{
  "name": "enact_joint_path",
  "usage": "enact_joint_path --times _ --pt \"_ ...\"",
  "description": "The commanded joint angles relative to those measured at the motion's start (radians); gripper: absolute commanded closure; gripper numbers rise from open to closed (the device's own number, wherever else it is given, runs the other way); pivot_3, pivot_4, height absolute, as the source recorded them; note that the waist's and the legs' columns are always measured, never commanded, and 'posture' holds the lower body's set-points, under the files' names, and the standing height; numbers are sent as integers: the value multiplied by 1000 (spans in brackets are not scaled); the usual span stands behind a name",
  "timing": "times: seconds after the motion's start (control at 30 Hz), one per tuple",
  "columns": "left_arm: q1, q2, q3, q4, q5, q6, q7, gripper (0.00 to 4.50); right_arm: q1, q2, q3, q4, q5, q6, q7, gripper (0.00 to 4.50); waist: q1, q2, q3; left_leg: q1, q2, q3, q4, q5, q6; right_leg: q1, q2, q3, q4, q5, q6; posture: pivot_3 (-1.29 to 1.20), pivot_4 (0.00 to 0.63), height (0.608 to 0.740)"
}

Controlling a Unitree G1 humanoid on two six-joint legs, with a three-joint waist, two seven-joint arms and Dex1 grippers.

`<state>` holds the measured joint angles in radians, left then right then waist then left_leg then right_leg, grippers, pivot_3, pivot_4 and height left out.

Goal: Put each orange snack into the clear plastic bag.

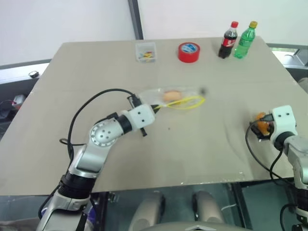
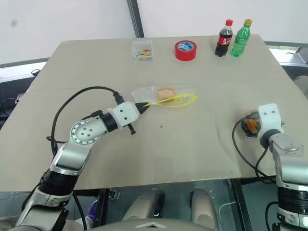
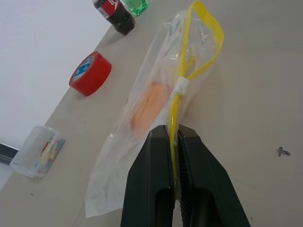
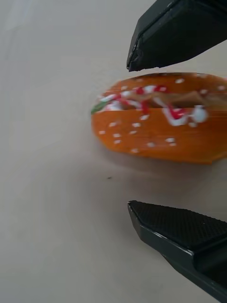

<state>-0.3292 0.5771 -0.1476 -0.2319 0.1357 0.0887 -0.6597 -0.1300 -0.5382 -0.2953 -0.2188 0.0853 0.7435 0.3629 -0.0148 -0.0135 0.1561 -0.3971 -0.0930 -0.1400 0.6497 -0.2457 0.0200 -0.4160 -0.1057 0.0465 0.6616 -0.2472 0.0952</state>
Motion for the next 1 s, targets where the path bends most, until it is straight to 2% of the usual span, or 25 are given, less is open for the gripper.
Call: enact_joint_path --times 0.03,0.13,0.17,0.23,0.3,0.37,0.53,0.67,0.8,1.0 --pt "-10 5 11 -31 -4 -5 1 4500 1 14 -61 -9 17 -2 -41 16 0 0 0 0 0 0 0 0 0 0 0 0 0 0 0 0 150 740" --pt "-8 4 13 -33 -6 -5 2 4500 0 20 -77 18 17 -34 -66 16 1 0 0 0 0 0 0 0 0 0 0 0 0 0 0 0 150 740" --pt "-8 4 13 -33 -7 -5 2 4500 1 18 -78 25 21 -38 -65 417 1 0 0 0 0 0 0 0 0 1 0 0 0 0 0 0 150 740" --pt "-7 5 16 -36 -9 -2 2 4500 5 16 -80 23 35 -38 -59 767 1 0 0 0 0 0 0 0 0 1 0 0 0 0 0 0 150 740" --pt "-4 6 19 -38 -9 -1 2 4500 9 12 -74 13 41 -39 -54 1773 1 0 0 0 0 0 0 0 0 1 0 0 0 0 0 0 150 740" --pt "2 8 21 -44 -8 -1 4 4500 12 8 -61 -13 56 -51 -33 2467 1 0 0 0 0 0 0 0 0 1 0 0 0 0 0 0 150 740" --pt "19 9 22 -59 -5 -2 10 4500 1 18 49 -177 182 -51 121 2467 -5 0 0 1 0 0 0 0 0 1 0 0 0 0 0 0 150 740" --pt "29 6 23 -68 -5 3 14 4500 -73 64 226 -256 238 -19 176 2467 -6 0 0 1 1 0 0 0 0 1 1 -1 0 0 0 0 150 740" --pt "51 7 26 -94 -12 10 11 4500 -179 128 366 -192 195 -17 143 2467 -1 0 0 1 0 -1 0 0 0 1 0 -1 0 0 0 0 150 740" --pt "110 25 24 -155 -13 -23 -4 4500 -312 189 456 -90 175 -13 137 2467 1 0 0 0 0 -2 0 2 -3 1 0 -2 -1 0 0 0 150 740"
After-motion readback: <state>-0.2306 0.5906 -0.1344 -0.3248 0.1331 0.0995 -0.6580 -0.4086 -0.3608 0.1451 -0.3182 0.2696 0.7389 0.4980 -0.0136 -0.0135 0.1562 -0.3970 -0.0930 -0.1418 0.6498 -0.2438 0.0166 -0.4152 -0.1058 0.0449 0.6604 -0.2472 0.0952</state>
